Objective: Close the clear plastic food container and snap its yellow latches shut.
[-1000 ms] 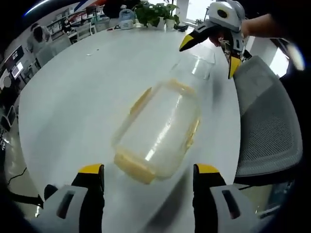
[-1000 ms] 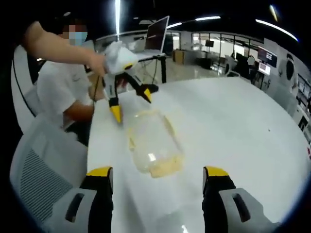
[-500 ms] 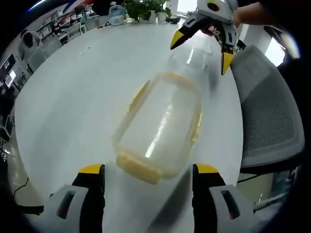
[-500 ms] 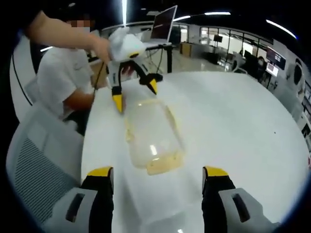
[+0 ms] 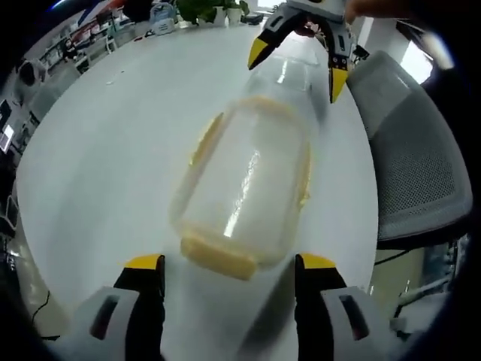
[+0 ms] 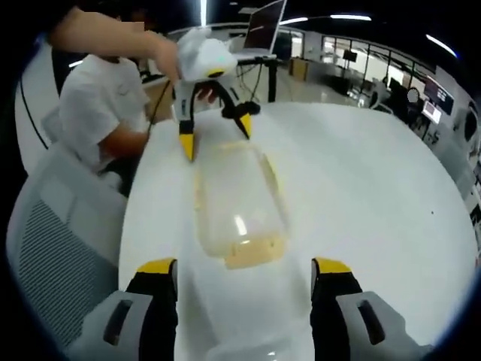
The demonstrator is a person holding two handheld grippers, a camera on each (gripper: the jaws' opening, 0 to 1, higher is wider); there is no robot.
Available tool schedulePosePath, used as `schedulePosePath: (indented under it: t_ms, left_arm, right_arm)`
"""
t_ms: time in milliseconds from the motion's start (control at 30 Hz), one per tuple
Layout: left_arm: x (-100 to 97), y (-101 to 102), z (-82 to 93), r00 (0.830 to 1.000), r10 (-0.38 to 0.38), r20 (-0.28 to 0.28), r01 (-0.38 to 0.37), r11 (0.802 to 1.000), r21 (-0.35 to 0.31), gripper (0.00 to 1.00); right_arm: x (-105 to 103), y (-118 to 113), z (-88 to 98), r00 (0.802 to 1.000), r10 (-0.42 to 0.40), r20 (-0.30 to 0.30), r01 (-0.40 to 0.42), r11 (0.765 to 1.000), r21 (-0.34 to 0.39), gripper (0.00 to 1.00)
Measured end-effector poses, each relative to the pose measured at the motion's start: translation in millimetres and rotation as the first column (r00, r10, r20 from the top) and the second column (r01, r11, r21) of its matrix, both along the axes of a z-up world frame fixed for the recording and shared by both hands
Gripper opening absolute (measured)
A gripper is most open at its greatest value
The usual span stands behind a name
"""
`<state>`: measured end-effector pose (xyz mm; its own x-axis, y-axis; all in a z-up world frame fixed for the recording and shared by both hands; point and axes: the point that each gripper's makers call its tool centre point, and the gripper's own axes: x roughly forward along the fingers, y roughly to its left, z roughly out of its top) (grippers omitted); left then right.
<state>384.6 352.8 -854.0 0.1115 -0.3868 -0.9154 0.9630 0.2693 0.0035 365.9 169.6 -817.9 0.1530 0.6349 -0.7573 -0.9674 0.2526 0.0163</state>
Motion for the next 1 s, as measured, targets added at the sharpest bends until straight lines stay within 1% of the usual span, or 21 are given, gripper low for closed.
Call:
schedulePosePath:
  t_ms: [167, 267, 400, 567, 667, 800, 900, 1000]
  left_arm:
    - [-0.3, 1, -1.9, 0.999, -0.032, 0.005, 0.032, 0.999, 0.022, 0.69]
    - [0.3, 1, -2.2, 0.999, -0.039, 0.005, 0.039, 0.999, 0.021, 0.69]
    - [0.8, 1, -2.2, 0.998, -0.059, 0.004, 0.059, 0.998, 0.027, 0.68]
    - [0.1, -1, -1.3, 0.996, -0.089, 0.001, 0.089, 0.995, 0.038, 0.68]
    - [0.2, -1, -1.8, 0.994, -0.11, -0.003, 0.11, 0.993, 0.049, 0.67]
    - [0.9, -1, -2.4, 0.991, -0.132, -0.006, 0.132, 0.989, 0.06, 0.66]
    - [-0.3, -1, -0.9, 0.989, -0.15, -0.009, 0.15, 0.986, 0.072, 0.65]
    - [1.0, -1, -1.5, 0.987, -0.162, -0.009, 0.163, 0.984, 0.075, 0.61]
  right_arm:
    - [-1, 4, -2.9, 1.0, 0.025, 0.01, -0.024, 1.0, -0.018, 0.69]
    - [-1, 6, -4.7, 0.999, 0.05, 0.02, -0.049, 0.998, -0.033, 0.67]
    - [1, 7, -10.1, 0.998, 0.066, 0.019, -0.065, 0.996, -0.061, 0.67]
    - [4, 10, -13.0, 0.997, 0.072, 0.017, -0.071, 0.995, -0.072, 0.67]
    - [3, 11, -16.2, 0.995, 0.095, 0.016, -0.094, 0.991, -0.095, 0.65]
    - [5, 13, -18.2, 0.994, 0.105, 0.019, -0.103, 0.989, -0.104, 0.65]
    - [5, 16, -19.9, 0.993, 0.116, 0.021, -0.113, 0.987, -0.111, 0.66]
    - [7, 17, -23.2, 0.991, 0.133, 0.028, -0.128, 0.983, -0.128, 0.65]
